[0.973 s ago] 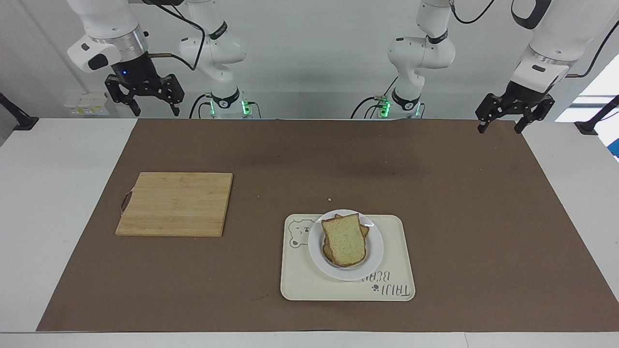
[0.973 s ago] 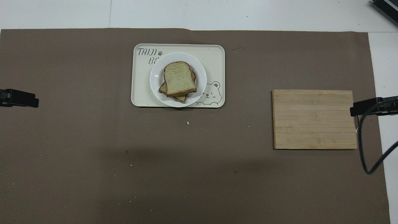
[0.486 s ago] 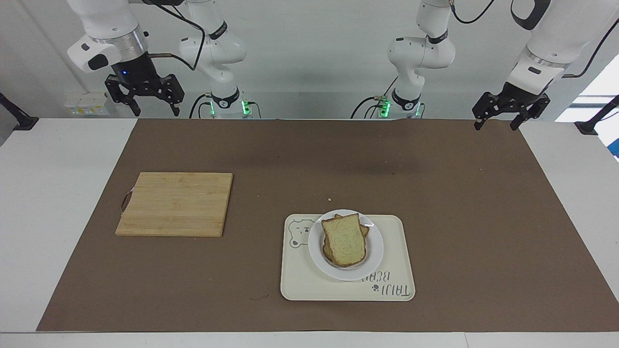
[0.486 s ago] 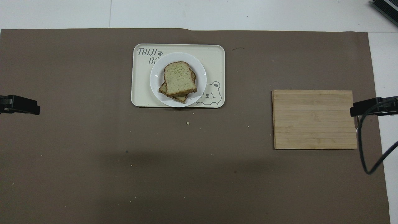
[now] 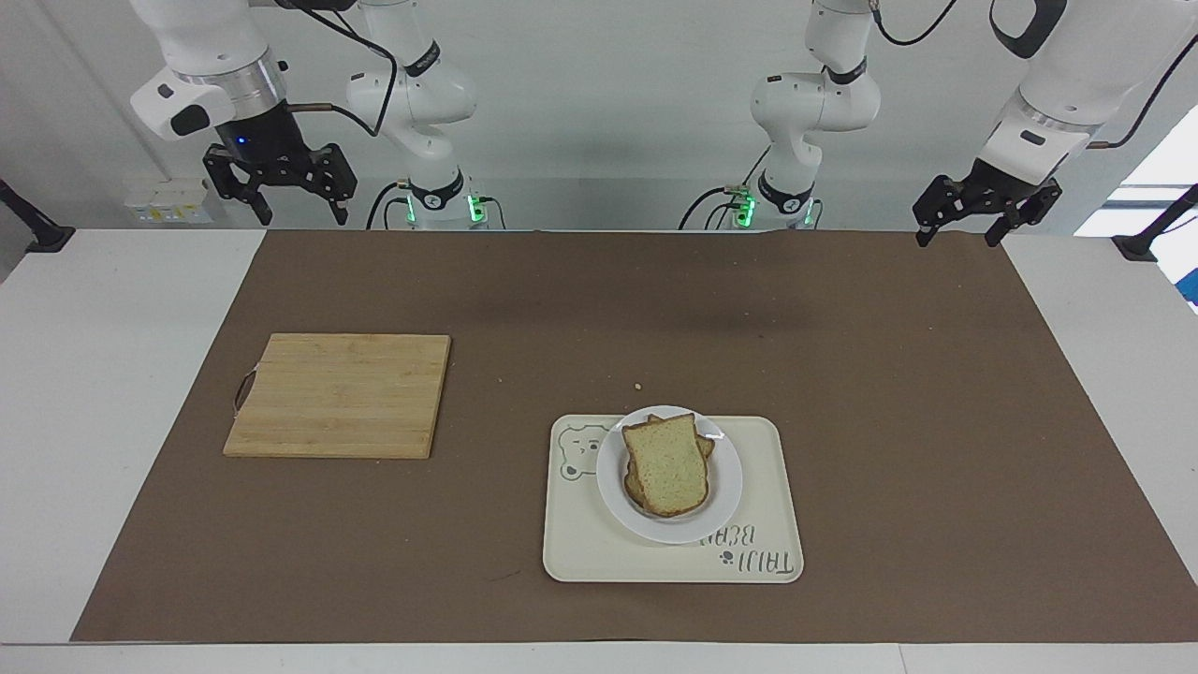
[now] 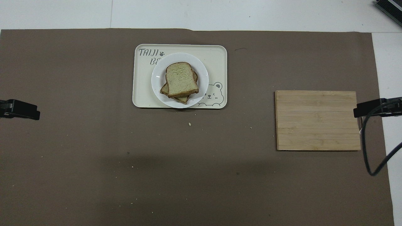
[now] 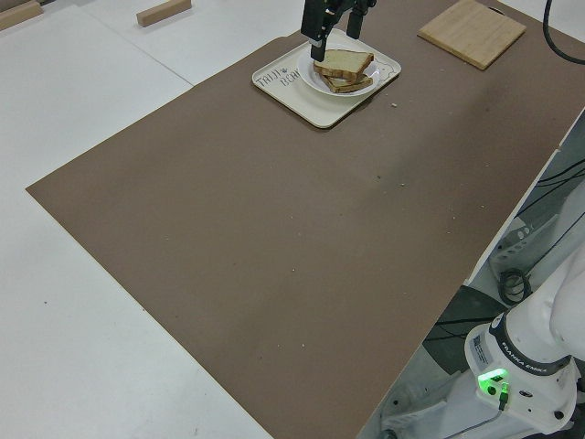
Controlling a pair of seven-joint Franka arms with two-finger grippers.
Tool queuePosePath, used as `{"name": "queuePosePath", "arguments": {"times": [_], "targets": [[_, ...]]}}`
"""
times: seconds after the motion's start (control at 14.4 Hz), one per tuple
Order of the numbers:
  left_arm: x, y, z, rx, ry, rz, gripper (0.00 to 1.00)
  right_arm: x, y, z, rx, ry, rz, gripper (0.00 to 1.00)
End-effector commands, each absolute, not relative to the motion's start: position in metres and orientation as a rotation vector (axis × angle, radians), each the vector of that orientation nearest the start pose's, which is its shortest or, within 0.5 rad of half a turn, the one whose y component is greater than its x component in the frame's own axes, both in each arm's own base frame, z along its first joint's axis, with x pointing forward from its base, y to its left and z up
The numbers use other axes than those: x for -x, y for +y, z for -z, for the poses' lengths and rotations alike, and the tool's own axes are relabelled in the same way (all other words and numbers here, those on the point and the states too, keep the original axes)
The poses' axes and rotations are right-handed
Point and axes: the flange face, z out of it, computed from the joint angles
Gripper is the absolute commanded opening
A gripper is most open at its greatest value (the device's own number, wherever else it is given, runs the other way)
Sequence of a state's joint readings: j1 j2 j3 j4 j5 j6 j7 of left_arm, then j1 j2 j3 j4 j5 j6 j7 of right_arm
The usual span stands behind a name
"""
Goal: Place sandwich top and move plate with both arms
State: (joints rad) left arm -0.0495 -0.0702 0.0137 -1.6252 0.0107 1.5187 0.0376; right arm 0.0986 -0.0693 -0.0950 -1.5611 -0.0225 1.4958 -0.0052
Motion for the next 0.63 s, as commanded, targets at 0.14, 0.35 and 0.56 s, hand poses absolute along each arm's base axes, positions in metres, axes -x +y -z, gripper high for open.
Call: {"name": "queuePosePath", "arguments": {"times": [0.14,0.35,0.56], "targets": [[-0.5214,-0.0197,-0.6369,3.117,0.132,-0.069,1.0,-0.5184,-0.0084,-0.6593,3.165,-0.048,-0.006,1.0],[-0.5204,-0.0201,-0.637,3.12,0.133,-0.07,1.0,-0.5184,-0.0084,-0.6593,3.165,-0.048,-0.006,1.0],[-0.5183,-0.02,-0.6365,3.12,0.133,-0.074,1.0,-0.5184,-0.0084,-0.6593,3.165,-0.048,-0.006,1.0]]}}
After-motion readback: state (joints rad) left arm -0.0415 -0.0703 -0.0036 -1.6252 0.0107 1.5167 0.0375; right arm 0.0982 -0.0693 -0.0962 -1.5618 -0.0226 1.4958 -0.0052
